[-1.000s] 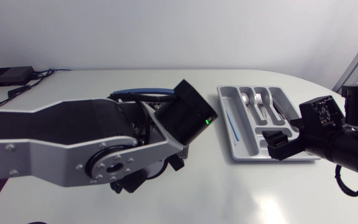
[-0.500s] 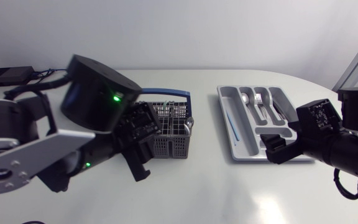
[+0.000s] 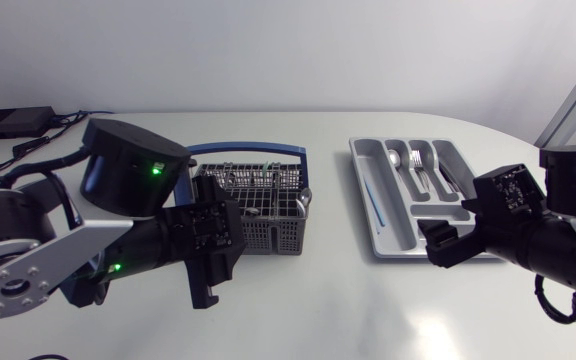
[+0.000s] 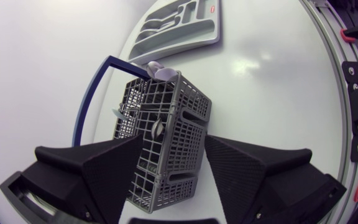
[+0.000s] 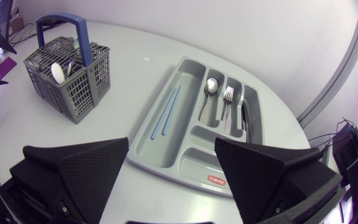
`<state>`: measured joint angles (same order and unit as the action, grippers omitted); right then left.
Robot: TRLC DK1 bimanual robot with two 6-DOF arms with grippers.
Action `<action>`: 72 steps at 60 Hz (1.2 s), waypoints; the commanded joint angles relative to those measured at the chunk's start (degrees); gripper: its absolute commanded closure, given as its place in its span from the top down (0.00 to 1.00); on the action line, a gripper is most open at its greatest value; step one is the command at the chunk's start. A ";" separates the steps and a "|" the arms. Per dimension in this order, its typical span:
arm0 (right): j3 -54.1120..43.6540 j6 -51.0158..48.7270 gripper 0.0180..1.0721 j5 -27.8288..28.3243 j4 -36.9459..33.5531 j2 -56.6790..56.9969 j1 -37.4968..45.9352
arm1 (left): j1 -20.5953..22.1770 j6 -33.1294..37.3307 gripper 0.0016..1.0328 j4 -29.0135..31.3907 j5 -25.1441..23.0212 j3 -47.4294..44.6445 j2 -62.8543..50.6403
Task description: Unload the cutlery basket into the drawer organizer.
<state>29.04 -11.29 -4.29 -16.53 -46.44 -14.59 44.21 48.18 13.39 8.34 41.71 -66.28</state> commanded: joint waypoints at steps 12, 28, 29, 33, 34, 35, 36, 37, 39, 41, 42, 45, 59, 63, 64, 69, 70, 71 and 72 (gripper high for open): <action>-2.23 -1.89 0.95 -0.10 1.77 -0.23 -0.18 | -3.95 6.04 0.67 -1.26 -2.36 1.97 -5.44; -2.58 -2.42 0.95 -0.10 2.30 -0.41 -0.09 | -5.89 8.59 0.67 -0.82 -3.15 7.42 -11.59; -2.67 -2.60 0.95 -0.10 2.30 -0.41 -0.09 | -5.89 8.68 0.67 -0.82 -3.15 7.59 -11.85; -2.67 -2.77 0.95 -0.10 2.30 -0.41 -0.09 | -5.80 8.95 0.67 -0.73 -3.15 8.30 -12.73; -2.67 -2.77 0.95 -0.10 2.30 -0.41 0.00 | -5.89 8.95 0.67 -0.73 -3.15 8.56 -13.00; -2.58 -2.95 0.95 -0.10 2.30 -0.41 0.00 | -5.80 8.95 0.67 -0.73 -3.15 8.82 -13.08; -2.58 -3.04 0.95 -0.10 2.30 -0.41 0.00 | -5.80 8.95 0.67 -0.56 -3.15 9.17 -13.52; -2.49 -3.12 0.95 -0.10 2.38 -0.41 0.09 | -5.80 8.95 0.67 -0.47 -3.24 9.53 -13.70; -2.49 -3.12 0.95 -0.10 2.38 -0.41 0.09 | -5.80 9.03 0.66 -0.12 -3.15 10.05 -14.14; -2.49 -3.12 0.95 -0.10 2.38 -0.41 0.09 | -5.80 9.12 0.66 0.06 -3.15 10.49 -14.58; -2.41 -3.12 0.95 -0.10 2.38 -0.41 0.09 | -5.80 9.21 0.66 0.15 -3.15 10.76 -14.84; -2.49 -3.12 0.95 -0.10 2.74 -0.50 0.09 | -5.80 9.91 0.62 0.24 -3.15 11.20 -15.54; -2.85 -3.21 0.95 -0.10 3.26 -1.11 0.00 | -6.06 12.64 0.37 0.15 -3.15 11.64 -17.48; -2.85 -3.21 0.95 -0.10 3.53 -1.20 0.00 | -6.06 13.16 0.28 -0.03 -3.15 11.64 -17.83; -2.93 -3.21 0.95 -0.10 3.53 -1.20 0.00 | -6.06 13.25 0.25 -0.03 -3.15 11.64 -17.92; -2.93 -3.21 0.95 -0.10 3.70 -1.38 0.00 | -6.06 13.25 0.17 -0.03 -3.15 11.90 -18.18; -2.93 -3.21 0.95 -0.10 3.70 -1.38 0.00 | -6.06 13.25 0.15 -0.03 -3.15 11.90 -18.27; -2.93 -3.21 0.95 -0.10 3.70 -1.47 0.00 | -6.06 13.25 0.12 -0.03 -3.15 11.99 -18.27; -2.93 -3.21 0.95 -0.10 3.70 -1.47 -0.09 | -6.06 13.25 0.10 -0.03 -3.15 12.08 -18.27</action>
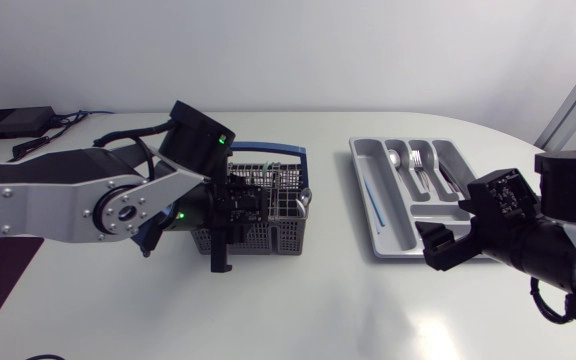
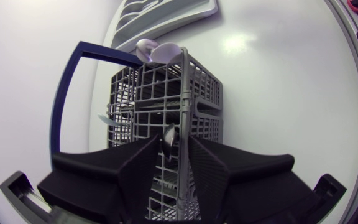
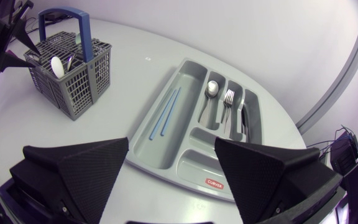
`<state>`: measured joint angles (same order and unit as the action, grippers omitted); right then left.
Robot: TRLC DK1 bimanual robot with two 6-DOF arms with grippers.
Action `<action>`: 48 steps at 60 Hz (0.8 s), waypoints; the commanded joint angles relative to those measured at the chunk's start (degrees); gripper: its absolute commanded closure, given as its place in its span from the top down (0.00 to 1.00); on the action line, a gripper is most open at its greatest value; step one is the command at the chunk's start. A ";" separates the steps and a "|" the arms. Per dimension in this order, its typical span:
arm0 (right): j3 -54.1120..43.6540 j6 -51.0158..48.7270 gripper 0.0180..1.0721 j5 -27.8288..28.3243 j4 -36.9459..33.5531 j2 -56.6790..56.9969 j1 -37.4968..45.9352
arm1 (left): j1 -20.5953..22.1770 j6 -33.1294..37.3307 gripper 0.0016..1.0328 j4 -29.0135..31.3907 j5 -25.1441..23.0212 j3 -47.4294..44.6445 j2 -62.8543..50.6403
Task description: Unload the cutlery basket into the drawer organizer.
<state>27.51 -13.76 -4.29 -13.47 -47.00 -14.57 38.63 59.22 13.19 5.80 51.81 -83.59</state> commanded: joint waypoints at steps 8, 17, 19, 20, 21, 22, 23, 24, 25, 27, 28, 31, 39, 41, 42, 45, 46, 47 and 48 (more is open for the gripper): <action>-1.49 -0.83 0.95 -0.10 0.55 -0.81 -0.11 | -0.40 2.21 0.04 0.34 -0.62 2.24 -1.05; -1.84 -0.83 0.95 -0.10 0.55 -0.72 -0.11 | -0.14 2.30 0.03 0.87 -0.62 2.15 -0.96; -1.84 -0.83 0.95 -0.10 0.55 -0.63 -0.02 | -0.14 2.30 0.03 0.96 -0.62 2.15 -0.96; -1.84 -0.83 0.95 -0.10 0.55 -0.63 -0.02 | -0.14 2.30 0.03 0.96 -0.62 2.07 -0.96; -1.84 -0.83 0.95 -0.10 0.55 -0.63 -0.02 | -0.14 2.30 0.03 1.05 -0.62 2.07 -0.96; -1.84 -0.83 0.95 -0.10 0.55 -0.55 -0.02 | -0.14 2.30 0.03 1.14 -0.62 2.07 -0.96; -1.84 -0.83 0.95 -0.10 0.55 -0.55 -0.02 | -0.14 2.30 0.03 1.31 -0.62 1.98 -0.96; -1.84 -0.83 0.95 -0.10 0.55 -0.55 -0.02 | -0.22 2.30 0.03 1.31 -0.62 1.80 -0.96; -1.84 -0.83 0.95 -0.10 0.55 -0.55 -0.02 | -0.22 2.39 0.03 1.31 -0.62 1.71 -0.96; -1.84 -0.83 0.95 -0.10 0.55 -0.55 -0.02 | -0.22 2.48 0.03 1.22 -0.62 1.63 -0.96; -1.84 -0.83 0.95 -0.10 0.55 -0.55 -0.02 | -0.22 2.48 0.03 1.22 -0.62 1.63 -0.96; -1.93 -0.74 0.95 -0.10 0.55 -0.55 -0.20 | -0.31 2.39 0.03 1.05 -0.62 1.54 -0.96; -2.02 -0.66 0.95 -0.19 0.55 -0.55 -0.29 | -0.40 2.30 0.03 0.70 -0.62 1.45 0.45; -2.02 -0.66 0.95 -0.19 0.55 -0.46 -0.29 | -0.31 2.13 0.03 0.61 -0.62 1.27 1.06; -2.02 -0.66 0.95 -0.19 0.55 -0.46 -0.29 | -0.14 1.95 0.03 0.52 -0.62 1.01 1.50; -2.11 -0.66 0.95 -0.28 0.47 -0.37 -0.29 | 0.39 1.60 0.03 -0.18 -0.62 -0.31 3.17; -2.11 -0.66 0.95 -0.28 0.47 -0.37 -0.29 | 0.48 1.60 0.03 -0.36 -0.62 -0.66 3.52; -2.11 -0.66 0.95 -0.28 0.38 -0.28 -0.29 | 0.74 1.42 0.03 -0.97 -0.53 -1.36 4.14; -2.11 -0.66 0.95 -0.28 0.38 -0.19 -0.29 | 0.83 1.42 0.03 -1.24 -0.35 -1.89 4.58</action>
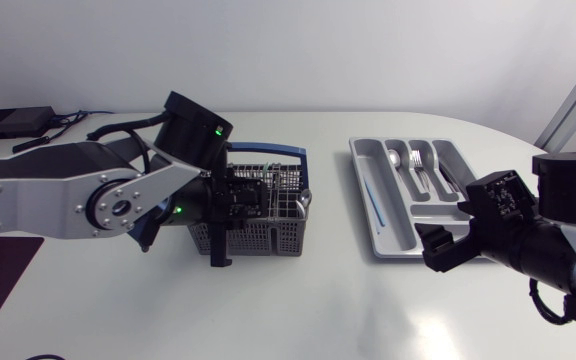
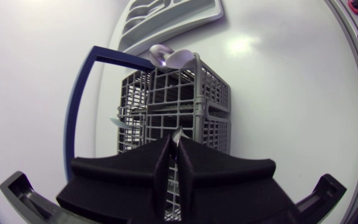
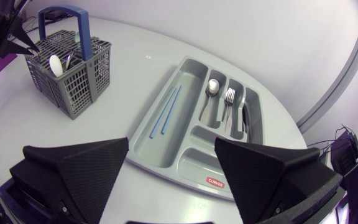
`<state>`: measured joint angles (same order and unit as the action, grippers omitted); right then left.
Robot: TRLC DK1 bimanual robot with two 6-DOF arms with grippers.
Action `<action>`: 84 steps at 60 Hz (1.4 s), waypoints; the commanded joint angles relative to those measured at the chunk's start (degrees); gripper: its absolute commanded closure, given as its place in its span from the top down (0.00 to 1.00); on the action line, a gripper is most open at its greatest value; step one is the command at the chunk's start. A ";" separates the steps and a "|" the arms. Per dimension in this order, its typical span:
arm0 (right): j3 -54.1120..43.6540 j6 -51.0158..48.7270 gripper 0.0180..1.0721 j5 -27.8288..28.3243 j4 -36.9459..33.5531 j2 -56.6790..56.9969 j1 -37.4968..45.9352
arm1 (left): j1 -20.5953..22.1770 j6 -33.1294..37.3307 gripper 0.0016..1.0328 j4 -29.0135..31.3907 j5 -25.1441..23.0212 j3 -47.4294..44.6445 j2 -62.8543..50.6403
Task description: Unload the cutlery basket into the drawer organizer.
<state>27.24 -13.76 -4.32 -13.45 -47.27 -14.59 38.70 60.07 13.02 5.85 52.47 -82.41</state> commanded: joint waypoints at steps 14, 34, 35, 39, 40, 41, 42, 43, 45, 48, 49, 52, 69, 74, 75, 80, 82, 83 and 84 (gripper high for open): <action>-2.28 -0.66 0.95 -0.25 0.45 0.42 -0.35 | 2.17 -0.04 0.03 -4.31 1.62 -6.41 8.06; -2.55 -0.57 0.95 -0.25 -0.61 1.83 -0.79 | 4.02 -0.13 0.03 -2.03 4.08 -4.30 10.25; -2.55 -0.57 0.95 -0.25 -0.70 1.91 -0.70 | 4.19 -0.13 0.03 -2.03 4.44 -4.30 10.43; -2.46 -0.66 0.95 -0.34 -0.96 2.53 -0.70 | 4.28 -0.13 0.03 -2.03 4.79 -4.30 10.78; -2.46 -0.66 0.95 -0.25 -1.14 2.62 -0.70 | 4.28 -0.13 0.03 -2.03 4.88 -4.30 10.96; -2.46 -0.74 0.95 -0.34 -1.22 2.79 -0.70 | 4.28 -0.13 0.03 -2.03 4.96 -4.30 11.13; -2.46 -0.74 0.95 -0.34 -1.31 2.79 -0.70 | 4.28 -0.13 0.03 -2.03 5.05 -4.30 11.31; -2.46 -0.74 0.95 -0.34 -1.31 2.97 -0.70 | 4.37 -0.13 0.03 -2.03 5.14 -4.22 11.48; -2.46 -0.74 0.95 -0.34 -1.40 3.14 -0.70 | 4.28 -0.13 0.03 -2.03 5.58 -4.22 11.92; -2.37 -0.74 0.95 -0.34 -1.40 3.14 -0.70 | 4.37 -0.13 0.03 -2.03 5.84 -4.04 12.63; -2.37 -0.74 0.95 -0.25 -1.40 3.14 -0.70 | 4.46 -0.13 0.03 -2.03 5.93 -4.04 12.98; -2.37 -0.74 0.95 -0.25 -1.40 3.14 -0.79 | 4.54 -0.13 0.03 -2.03 6.28 -3.95 13.77; -2.20 -0.92 0.95 -0.34 -1.93 3.85 -0.97 | 5.34 -1.10 0.03 -0.18 7.16 -2.55 16.76; -2.11 -0.92 0.95 -0.34 -2.37 4.64 -0.88 | 6.04 -2.07 0.03 0.96 7.51 -2.11 18.69; -2.20 -1.01 0.95 -0.34 -2.46 4.90 -0.97 | 6.21 -2.24 0.03 1.31 7.60 -1.93 19.22; -2.46 -1.18 0.95 -0.34 -2.54 6.75 -0.97 | 6.83 -4.26 0.03 3.16 7.60 -0.44 21.85; -2.55 -1.36 0.95 -0.34 -2.46 7.63 -0.97 | 6.92 -5.41 0.03 3.51 7.60 0.27 22.91; -2.55 -1.36 0.95 -0.34 -2.54 8.15 -0.97 | 6.92 -6.02 0.03 3.95 7.60 0.71 23.26; -2.46 -1.45 0.95 -0.34 -2.54 8.59 -0.97 | 6.92 -6.90 0.03 4.21 7.60 1.23 23.52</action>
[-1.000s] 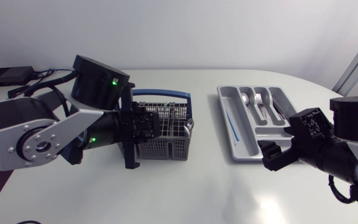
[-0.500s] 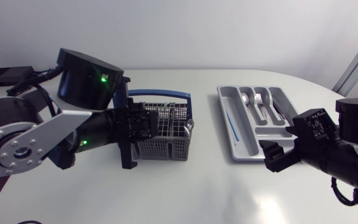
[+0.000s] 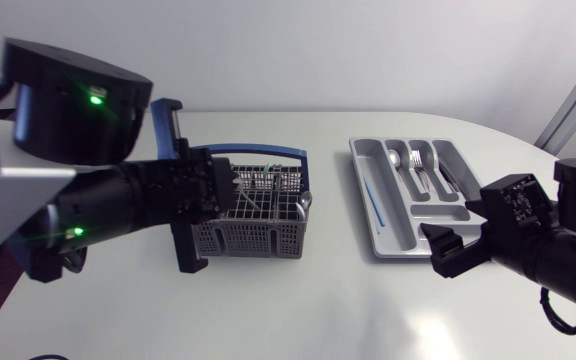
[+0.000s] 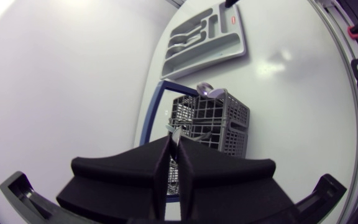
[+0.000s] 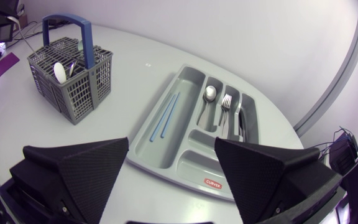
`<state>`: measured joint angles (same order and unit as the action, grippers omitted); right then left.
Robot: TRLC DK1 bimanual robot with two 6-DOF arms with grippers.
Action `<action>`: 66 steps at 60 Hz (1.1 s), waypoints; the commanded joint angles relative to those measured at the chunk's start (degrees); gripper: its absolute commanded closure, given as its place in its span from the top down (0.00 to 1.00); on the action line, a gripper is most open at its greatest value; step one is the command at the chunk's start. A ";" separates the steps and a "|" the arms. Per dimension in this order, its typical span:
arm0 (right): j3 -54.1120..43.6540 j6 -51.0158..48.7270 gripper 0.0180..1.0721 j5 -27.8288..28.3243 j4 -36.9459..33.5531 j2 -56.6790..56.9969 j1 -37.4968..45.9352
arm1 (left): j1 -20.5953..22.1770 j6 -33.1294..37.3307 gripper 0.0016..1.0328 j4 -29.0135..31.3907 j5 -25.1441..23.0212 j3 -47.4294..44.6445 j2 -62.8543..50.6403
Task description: Unload the cutlery basket into the drawer organizer.
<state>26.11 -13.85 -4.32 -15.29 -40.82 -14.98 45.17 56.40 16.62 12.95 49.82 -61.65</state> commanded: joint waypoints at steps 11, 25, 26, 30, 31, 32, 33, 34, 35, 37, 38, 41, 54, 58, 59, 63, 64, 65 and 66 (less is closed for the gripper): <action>0.08 -1.80 0.95 -0.61 -1.23 5.05 -1.28 | 0.45 -12.63 0.03 3.59 0.41 9.68 3.38; 2.19 -2.68 0.95 -4.12 -1.32 7.16 -7.87 | 1.06 -29.95 0.03 6.76 -2.75 18.12 -6.73; 2.37 -2.68 0.95 -4.21 -1.32 7.24 -8.40 | 0.98 -30.65 0.03 6.76 -2.75 18.38 -7.26; 3.16 -2.59 0.95 -5.09 -1.15 7.51 -10.59 | 1.06 -35.13 0.03 6.67 -4.16 20.49 -10.77; 3.34 -2.59 0.95 -5.61 -0.88 7.51 -11.03 | 1.15 -36.27 0.03 6.67 -4.42 21.10 -11.83; 3.42 -2.68 0.95 -6.05 -0.62 7.51 -11.47 | 1.24 -37.24 0.03 6.67 -4.51 21.63 -12.71; 3.60 -2.59 0.95 -6.49 -0.27 7.51 -11.91 | 1.24 -38.03 0.03 6.67 -4.51 22.07 -13.50; 3.69 -2.59 0.95 -6.85 -0.09 7.51 -12.35 | 1.24 -39.09 0.03 6.67 -4.69 22.60 -14.38; 3.77 -2.68 0.95 -7.20 0.08 7.42 -12.97 | 1.15 -40.14 0.03 6.67 -5.22 23.21 -15.26; 4.04 -2.68 0.95 -7.55 0.17 7.42 -13.93 | 1.06 -41.81 0.03 7.20 -6.71 24.44 -17.01; 4.21 -2.68 0.95 -7.81 0.26 7.33 -14.64 | 1.06 -42.69 0.03 7.55 -7.41 25.06 -17.89; 4.48 -2.85 0.92 -8.95 0.96 6.80 -16.31 | 0.54 -45.15 0.03 7.72 -8.82 26.64 -20.00; 4.48 -4.08 0.89 -12.91 5.80 2.67 -22.90 | -2.36 -54.38 0.03 8.69 -16.82 33.50 -27.39; 4.13 -4.87 0.87 -13.09 7.29 2.06 -23.86 | -2.54 -55.87 0.03 8.87 -18.49 34.55 -28.53; 3.95 -5.14 0.86 -13.00 7.82 1.88 -24.13 | -2.63 -56.23 0.03 9.22 -19.19 34.99 -28.88; 3.69 -5.75 0.85 -13.00 9.40 1.09 -24.66 | -2.54 -57.10 0.03 10.80 -21.30 36.66 -30.37; 3.60 -5.93 0.85 -13.00 9.84 0.92 -24.74 | -2.54 -57.28 0.03 10.98 -21.92 37.01 -30.81; 3.51 -6.19 0.85 -13.00 10.19 0.74 -24.92 | -2.45 -57.37 0.03 11.15 -22.27 37.19 -30.90; 3.42 -6.46 0.85 -13.00 10.54 0.48 -25.18 | -2.45 -57.54 0.03 11.24 -22.44 37.28 -31.08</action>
<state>29.54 -18.50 -16.80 -6.55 -39.09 -39.16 42.81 1.74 26.92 -7.77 84.40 -90.61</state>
